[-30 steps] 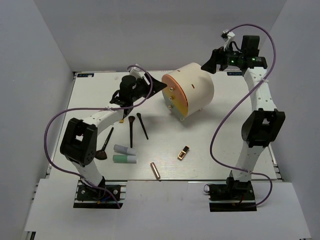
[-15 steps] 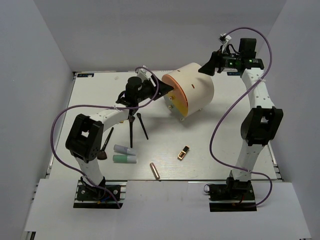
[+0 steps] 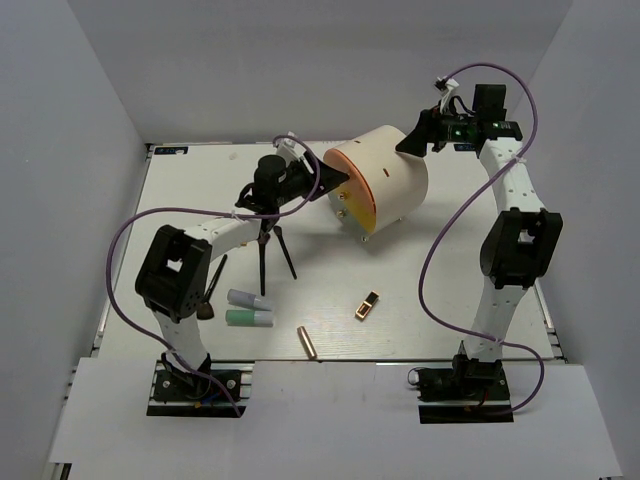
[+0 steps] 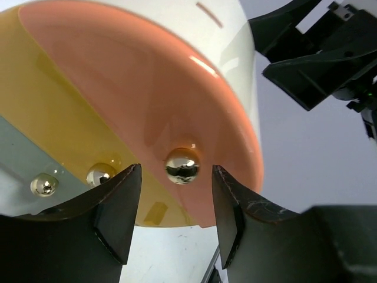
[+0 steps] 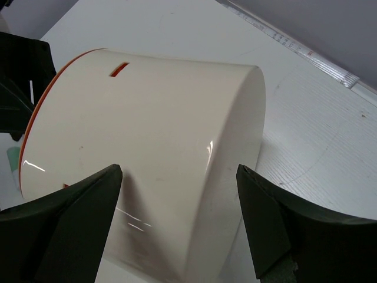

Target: Organize the makeup

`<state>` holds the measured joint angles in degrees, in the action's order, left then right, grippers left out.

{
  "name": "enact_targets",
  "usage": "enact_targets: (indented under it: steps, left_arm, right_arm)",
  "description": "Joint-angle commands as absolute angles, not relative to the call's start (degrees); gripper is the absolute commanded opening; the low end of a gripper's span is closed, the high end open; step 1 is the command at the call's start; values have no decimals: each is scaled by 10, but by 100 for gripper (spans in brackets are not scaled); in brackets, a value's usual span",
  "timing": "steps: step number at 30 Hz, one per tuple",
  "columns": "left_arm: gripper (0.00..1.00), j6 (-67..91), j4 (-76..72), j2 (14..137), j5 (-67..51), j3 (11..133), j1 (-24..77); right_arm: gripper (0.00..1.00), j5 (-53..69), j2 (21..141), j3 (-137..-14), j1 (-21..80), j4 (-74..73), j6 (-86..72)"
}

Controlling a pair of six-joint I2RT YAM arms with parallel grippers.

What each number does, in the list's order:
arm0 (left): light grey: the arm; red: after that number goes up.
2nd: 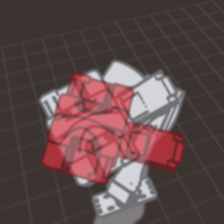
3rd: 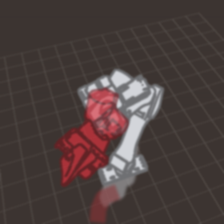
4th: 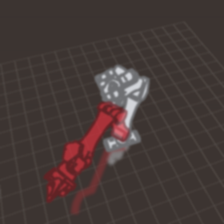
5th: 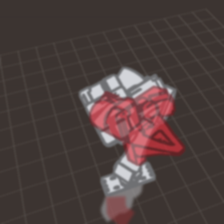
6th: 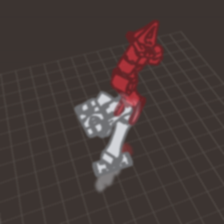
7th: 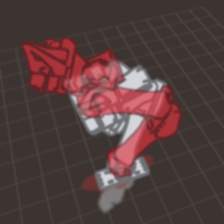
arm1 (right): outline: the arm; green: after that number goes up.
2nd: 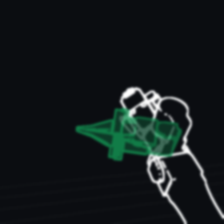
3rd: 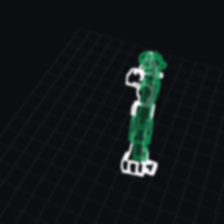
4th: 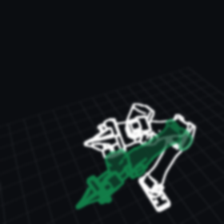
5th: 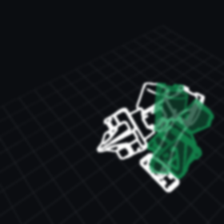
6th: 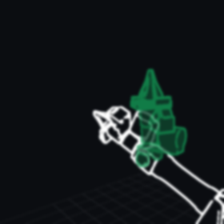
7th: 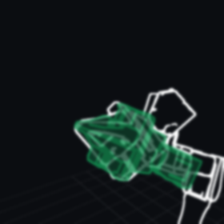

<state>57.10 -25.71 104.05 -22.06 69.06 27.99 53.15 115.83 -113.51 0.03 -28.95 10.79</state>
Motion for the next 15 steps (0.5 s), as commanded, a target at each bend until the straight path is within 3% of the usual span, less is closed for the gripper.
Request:
enact_targets:
  steps: [1, 15]
  left_arm:
    - [61, 574, -267, 1045, -230, 704, 286]
    - [59, 572, -283, 1060, -217, 708, 291]
  right_arm:
    - [84, 536, 1167, -1133, -2, -279, 111]
    - [82, 570, 1173, -1102, -1, -293, 109]
